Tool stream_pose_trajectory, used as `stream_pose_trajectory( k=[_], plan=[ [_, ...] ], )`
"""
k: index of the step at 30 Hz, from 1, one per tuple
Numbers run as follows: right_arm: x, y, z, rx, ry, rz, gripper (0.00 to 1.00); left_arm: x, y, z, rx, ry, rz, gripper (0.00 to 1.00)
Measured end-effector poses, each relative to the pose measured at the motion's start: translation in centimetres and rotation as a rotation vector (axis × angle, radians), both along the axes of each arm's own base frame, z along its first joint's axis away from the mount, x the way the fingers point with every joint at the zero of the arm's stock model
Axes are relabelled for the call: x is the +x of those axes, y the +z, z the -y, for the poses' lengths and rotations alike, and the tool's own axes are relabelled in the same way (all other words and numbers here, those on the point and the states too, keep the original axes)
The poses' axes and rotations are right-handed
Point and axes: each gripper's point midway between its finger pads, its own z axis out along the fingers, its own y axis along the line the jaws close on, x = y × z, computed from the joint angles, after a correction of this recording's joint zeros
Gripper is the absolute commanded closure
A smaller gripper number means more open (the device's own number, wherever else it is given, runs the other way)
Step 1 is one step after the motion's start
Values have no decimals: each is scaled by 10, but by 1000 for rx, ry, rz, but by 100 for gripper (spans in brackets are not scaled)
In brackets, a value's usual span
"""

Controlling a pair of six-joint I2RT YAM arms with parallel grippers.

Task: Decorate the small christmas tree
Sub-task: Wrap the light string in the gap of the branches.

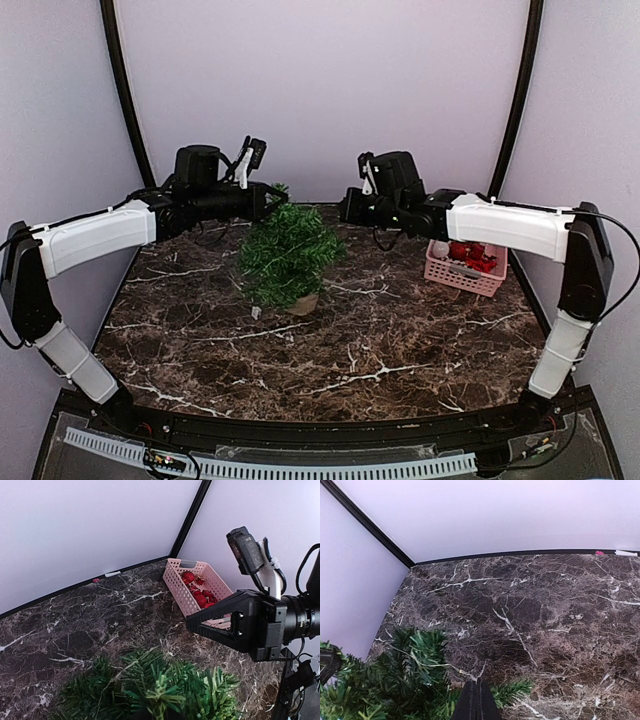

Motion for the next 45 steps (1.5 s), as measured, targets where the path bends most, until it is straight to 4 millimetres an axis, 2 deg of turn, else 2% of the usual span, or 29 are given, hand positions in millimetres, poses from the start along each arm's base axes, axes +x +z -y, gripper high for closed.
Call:
stream_pose_trajectory(
  k=[6, 13, 17, 22, 25, 28, 32, 40, 45],
  plan=[
    [20, -21, -1, -30, -26, -21, 100, 0, 1, 0, 5, -3, 12, 100],
    [24, -46, -4, -81, -16, -62, 100, 1, 1, 0, 8, -4, 20, 100],
    [18, -58, 1, -101, -6, -86, 100, 1, 1, 0, 8, -3, 20, 100],
    [-3, -73, 15, -131, 14, -137, 100, 1, 1, 0, 9, 0, 21, 100],
    [-15, -65, 21, -117, 30, -143, 100, 2, 1, -1, 10, 3, 21, 100],
    [-24, -48, 24, -77, 49, -125, 100, 2, 1, -1, 11, 6, 22, 100],
    [-25, -39, 19, -28, 63, -111, 100, 2, 1, -1, 12, 9, 22, 100],
    [-32, -79, 1, -39, 118, -181, 100, 2, 1, -1, 12, 8, 22, 100],
    [-43, -82, -13, -33, 166, -189, 100, 2, 1, -1, 13, 7, 24, 100]
  ],
)
